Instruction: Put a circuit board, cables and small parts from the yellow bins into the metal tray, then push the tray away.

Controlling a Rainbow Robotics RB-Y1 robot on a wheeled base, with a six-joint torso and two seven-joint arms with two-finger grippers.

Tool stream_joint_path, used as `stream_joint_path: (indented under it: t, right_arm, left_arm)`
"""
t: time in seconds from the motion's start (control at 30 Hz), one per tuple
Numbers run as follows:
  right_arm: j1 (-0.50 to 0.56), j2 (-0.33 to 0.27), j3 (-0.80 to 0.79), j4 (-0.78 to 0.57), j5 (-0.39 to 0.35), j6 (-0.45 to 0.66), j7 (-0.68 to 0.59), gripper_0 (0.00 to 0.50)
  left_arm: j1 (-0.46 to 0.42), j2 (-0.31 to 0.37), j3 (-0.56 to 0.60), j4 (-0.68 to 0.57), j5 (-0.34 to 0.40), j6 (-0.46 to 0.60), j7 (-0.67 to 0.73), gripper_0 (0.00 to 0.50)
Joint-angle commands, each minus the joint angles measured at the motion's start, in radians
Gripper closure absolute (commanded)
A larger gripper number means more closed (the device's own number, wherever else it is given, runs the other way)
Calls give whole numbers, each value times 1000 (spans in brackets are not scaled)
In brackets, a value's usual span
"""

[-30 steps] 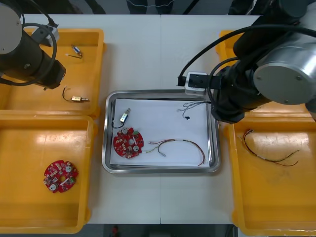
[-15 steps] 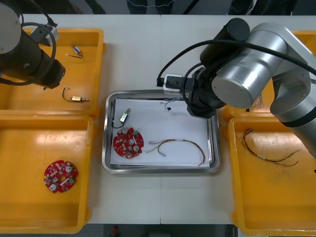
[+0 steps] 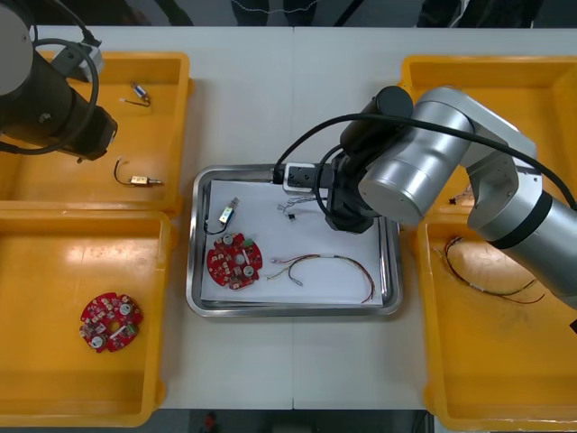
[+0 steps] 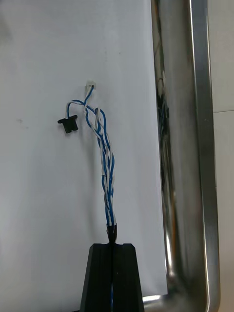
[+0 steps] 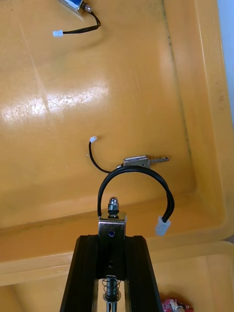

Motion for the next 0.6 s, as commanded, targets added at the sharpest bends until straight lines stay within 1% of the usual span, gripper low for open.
stream_joint_path:
  t: [0.03, 0.23, 0.4, 0.53, 0.6]
  right_arm:
    - [-37, 18, 33, -5, 18, -17, 31, 500]
    - [-37, 17, 65, -2, 56, -32, 26, 500]
    - [-37, 18, 79, 8, 69, -36, 23, 500]
    - [-37, 20, 96, 46, 67, -93, 21, 500]
    - [-39, 23, 97, 54, 69, -99, 20, 500]
  left_arm:
    - [5, -11, 33, -36, 5, 7, 89, 499]
    - [4, -11, 33, -36, 5, 7, 89, 500]
    - [5, -11, 33, -36, 7, 7, 90, 500]
    - [5, -11, 34, -36, 10, 7, 90, 500]
    - [5, -11, 36, -36, 13, 7, 90, 499]
